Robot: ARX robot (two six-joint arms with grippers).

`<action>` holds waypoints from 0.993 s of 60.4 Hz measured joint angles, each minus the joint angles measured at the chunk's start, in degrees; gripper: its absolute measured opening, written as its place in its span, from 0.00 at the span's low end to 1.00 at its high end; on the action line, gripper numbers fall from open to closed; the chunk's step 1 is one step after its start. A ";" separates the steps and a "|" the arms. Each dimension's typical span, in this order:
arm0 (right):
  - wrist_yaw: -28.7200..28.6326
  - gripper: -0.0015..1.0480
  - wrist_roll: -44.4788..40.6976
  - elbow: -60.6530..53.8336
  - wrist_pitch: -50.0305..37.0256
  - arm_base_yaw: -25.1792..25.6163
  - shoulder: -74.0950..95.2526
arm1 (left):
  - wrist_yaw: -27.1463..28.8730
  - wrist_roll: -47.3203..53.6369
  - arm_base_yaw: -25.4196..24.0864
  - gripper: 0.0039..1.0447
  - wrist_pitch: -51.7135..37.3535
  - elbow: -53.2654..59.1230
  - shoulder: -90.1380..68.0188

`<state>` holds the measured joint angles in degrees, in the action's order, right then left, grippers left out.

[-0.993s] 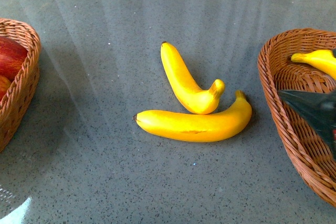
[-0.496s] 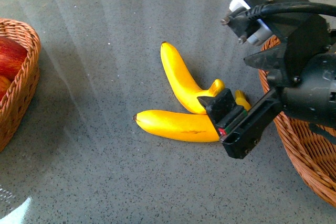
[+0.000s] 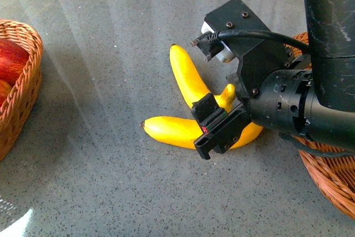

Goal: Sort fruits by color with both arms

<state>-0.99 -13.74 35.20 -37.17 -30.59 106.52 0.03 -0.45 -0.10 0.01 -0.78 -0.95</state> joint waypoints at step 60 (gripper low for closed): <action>5.51 0.06 2.62 -3.39 5.03 3.98 -20.39 | 0.00 0.00 0.00 0.91 0.00 0.00 0.00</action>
<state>4.51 -11.11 31.81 -32.14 -26.61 86.13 0.03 -0.45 -0.10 0.01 -0.78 -0.95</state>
